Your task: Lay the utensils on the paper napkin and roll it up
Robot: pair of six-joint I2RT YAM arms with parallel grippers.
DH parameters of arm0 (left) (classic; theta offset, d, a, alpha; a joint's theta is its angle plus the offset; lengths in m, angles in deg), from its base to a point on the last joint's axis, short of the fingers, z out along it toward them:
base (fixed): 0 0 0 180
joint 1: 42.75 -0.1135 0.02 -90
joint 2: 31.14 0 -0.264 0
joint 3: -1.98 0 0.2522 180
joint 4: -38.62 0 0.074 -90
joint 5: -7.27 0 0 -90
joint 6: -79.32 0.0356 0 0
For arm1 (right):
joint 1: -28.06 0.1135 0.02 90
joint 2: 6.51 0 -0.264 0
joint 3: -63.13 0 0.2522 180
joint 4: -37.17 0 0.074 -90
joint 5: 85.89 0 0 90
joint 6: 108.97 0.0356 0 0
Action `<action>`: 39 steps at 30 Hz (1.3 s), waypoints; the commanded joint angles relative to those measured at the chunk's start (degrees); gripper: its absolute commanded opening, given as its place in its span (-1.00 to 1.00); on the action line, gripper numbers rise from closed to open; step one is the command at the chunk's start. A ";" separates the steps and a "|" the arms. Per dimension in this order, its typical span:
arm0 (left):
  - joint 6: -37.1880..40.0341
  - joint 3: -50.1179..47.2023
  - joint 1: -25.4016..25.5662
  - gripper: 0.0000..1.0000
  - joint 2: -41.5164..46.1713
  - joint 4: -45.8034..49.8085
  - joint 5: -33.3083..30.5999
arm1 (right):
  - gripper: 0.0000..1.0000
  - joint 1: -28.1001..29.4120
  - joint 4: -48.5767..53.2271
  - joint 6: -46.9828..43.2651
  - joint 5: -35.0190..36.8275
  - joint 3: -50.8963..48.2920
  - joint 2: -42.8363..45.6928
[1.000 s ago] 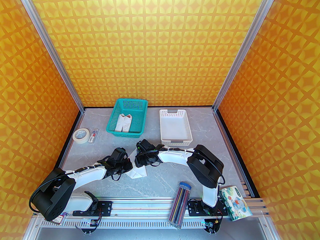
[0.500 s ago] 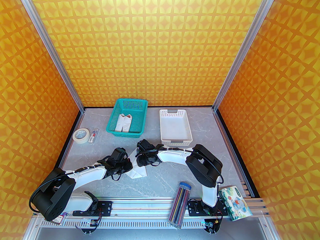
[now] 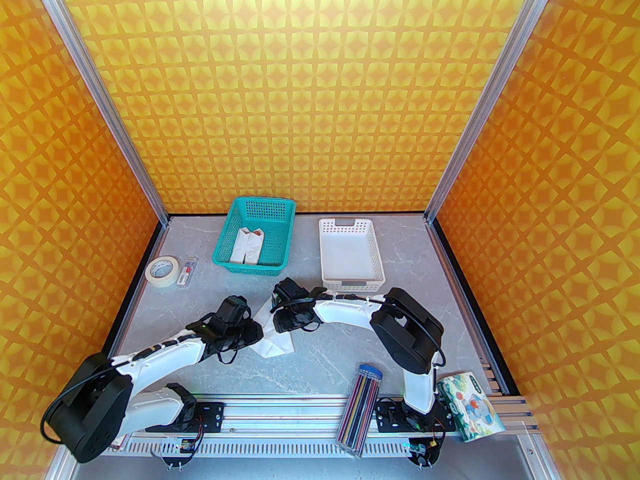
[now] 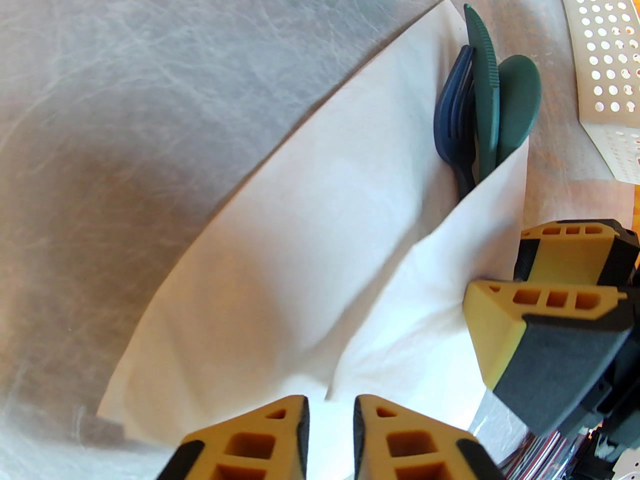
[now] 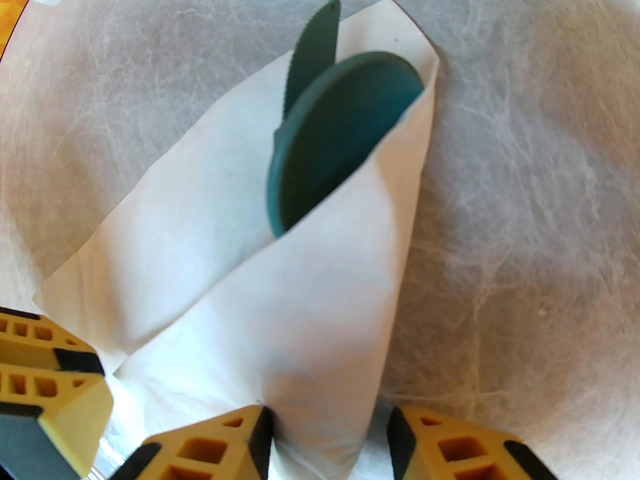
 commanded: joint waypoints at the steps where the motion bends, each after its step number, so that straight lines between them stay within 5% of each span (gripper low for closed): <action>1: 2.69 0.48 -2.44 -0.50 2.50 6.20 -1.32 | -0.10 0.36 0.30 0.63 -1.56 -1.60 -5.65; 8: 8.69 1.43 -11.46 -0.24 10.35 14.32 -0.19 | -0.10 0.50 0.01 0.79 -1.73 -1.62 -5.49; 14: 11.08 1.10 -15.83 -0.11 8.31 13.87 4.01 | -0.09 0.45 0.07 0.71 -1.99 -1.38 -5.43; 22: 9.28 -1.30 -15.86 -0.22 2.29 5.47 11.65 | -0.09 0.59 0.12 0.71 -2.00 -1.16 -5.36; 36: 9.51 -2.44 -15.86 -0.30 -2.41 3.08 11.51 | -0.10 0.67 0.25 0.55 -2.09 -0.97 -5.42; 39: 9.36 -2.39 -15.86 -0.53 -2.66 2.28 11.51 | -0.10 0.67 0.18 0.55 -2.17 -0.92 -5.42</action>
